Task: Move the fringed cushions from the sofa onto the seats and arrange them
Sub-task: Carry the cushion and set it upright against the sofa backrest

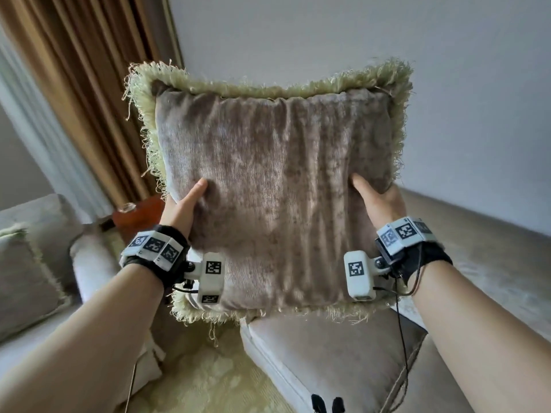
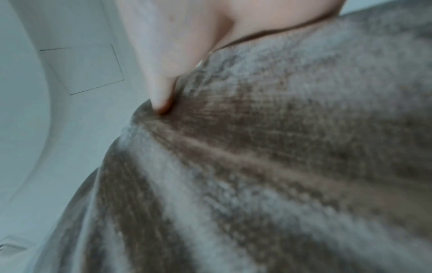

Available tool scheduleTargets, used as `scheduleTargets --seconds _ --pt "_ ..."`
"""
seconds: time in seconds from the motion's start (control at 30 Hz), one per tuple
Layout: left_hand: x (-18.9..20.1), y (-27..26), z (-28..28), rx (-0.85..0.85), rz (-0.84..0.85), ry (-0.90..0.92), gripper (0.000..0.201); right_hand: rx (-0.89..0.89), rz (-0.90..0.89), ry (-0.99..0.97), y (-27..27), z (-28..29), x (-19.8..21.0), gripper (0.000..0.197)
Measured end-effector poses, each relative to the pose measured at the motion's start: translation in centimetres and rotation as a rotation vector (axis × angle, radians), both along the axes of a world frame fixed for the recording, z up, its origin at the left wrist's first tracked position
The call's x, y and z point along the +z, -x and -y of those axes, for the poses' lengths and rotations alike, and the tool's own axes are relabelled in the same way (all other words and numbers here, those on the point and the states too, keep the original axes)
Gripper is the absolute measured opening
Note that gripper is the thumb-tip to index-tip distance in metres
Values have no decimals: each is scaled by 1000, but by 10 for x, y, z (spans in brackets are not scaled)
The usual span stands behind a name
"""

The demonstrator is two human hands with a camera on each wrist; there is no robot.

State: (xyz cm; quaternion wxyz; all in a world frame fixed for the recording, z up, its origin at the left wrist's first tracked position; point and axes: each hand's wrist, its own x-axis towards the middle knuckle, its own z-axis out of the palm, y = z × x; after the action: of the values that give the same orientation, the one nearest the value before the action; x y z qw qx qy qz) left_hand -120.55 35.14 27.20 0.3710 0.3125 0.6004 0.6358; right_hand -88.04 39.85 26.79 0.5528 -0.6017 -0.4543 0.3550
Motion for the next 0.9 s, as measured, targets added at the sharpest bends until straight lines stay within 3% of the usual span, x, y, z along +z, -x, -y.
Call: scheduleTargets --seconds 0.07,0.2,0.27,0.37,0.5,0.63,0.73,0.83,0.9 --pt "1 -4 -30 -92 -7 14 85 -77 0 7 -7 -7 -3 67" --pt "-10 -33 -96 -226 -11 6 119 -248 -112 -8 -34 -14 -11 61" --pt "-15 -56 -127 -307 13 31 125 -353 -159 -33 -50 -22 -16 58" --pt "-25 -87 -169 -398 32 42 123 -427 -188 -35 -70 -33 -22 52" --pt "-31 -108 -222 -453 18 92 130 -460 -219 -29 -85 -62 -24 20" --pt "-36 -110 -263 -461 14 115 130 -443 -225 -28 -82 -92 -26 24" --pt "-45 -109 -288 -481 30 130 105 -476 -248 -13 -78 -118 -35 22" --pt "-58 -111 -320 -522 30 180 118 -514 -234 21 -76 -141 -44 24" --pt "-66 -114 -338 -549 37 184 113 -533 -242 39 -75 -149 -47 19"
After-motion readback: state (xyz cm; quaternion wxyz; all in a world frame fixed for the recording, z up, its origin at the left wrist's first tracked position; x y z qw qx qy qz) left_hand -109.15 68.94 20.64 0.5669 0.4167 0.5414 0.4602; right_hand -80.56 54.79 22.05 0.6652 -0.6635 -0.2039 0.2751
